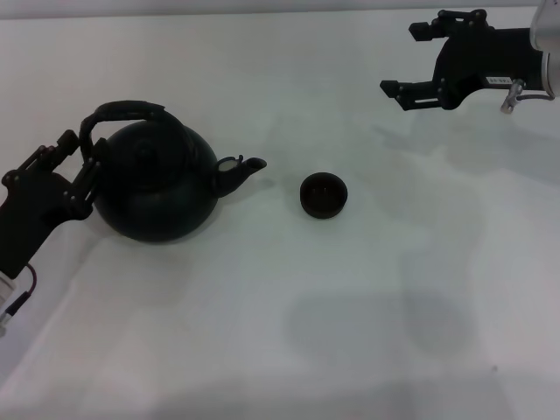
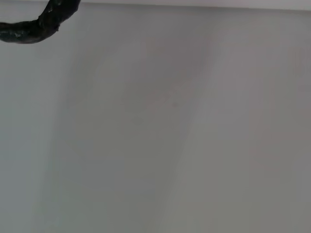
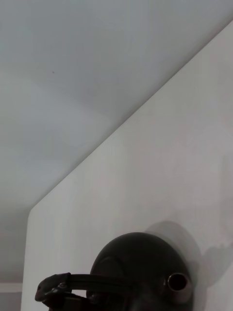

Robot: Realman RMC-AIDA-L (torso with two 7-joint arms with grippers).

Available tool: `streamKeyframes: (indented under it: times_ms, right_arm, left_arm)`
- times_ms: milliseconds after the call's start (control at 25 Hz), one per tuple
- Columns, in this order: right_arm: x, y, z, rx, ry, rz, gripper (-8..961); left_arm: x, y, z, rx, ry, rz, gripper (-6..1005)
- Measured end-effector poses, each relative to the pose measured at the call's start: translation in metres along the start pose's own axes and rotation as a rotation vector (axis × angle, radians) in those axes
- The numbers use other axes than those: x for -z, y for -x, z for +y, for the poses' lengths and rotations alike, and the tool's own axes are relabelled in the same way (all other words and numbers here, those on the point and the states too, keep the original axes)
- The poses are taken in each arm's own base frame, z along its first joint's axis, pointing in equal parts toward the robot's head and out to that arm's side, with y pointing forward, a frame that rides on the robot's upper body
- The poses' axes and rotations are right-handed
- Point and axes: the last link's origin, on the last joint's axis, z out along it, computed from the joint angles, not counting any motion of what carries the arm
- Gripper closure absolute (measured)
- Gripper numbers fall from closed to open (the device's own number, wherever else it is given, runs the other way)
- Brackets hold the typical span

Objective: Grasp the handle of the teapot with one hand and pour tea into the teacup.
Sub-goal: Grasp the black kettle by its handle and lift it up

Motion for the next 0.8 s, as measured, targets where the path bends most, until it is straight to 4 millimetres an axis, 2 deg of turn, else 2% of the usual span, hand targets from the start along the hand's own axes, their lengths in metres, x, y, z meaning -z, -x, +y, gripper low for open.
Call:
streamKeyframes:
  times_ms: [80, 360, 640, 800]
  right_arm:
    - [-0.0001, 0.0003, -0.0002, 0.001, -0.001, 0.0, 104]
    - [-0.0008, -0.0015, 0.0017, -0.001, 0.005, 0.004, 105]
    - [-0.0017, -0.0037, 0.0041, -0.011, 0.012, 0.005, 107]
    - [-0.0021, -0.0046, 0.0051, -0.021, 0.016, 0.001, 107]
  left_arm:
    - [-0.0005, -0.0001, 0.0007, -0.002, 0.006, 0.0, 478]
    - [-0.0021, -0.0009, 0.0013, 0.0, 0.013, 0.001, 687]
    - [-0.0047, -0.0023, 0.0008, 0.017, 0.015, 0.003, 816]
    - [-0.0067, -0.0043, -0.0006, 0.021, 0.017, 0.007, 823]
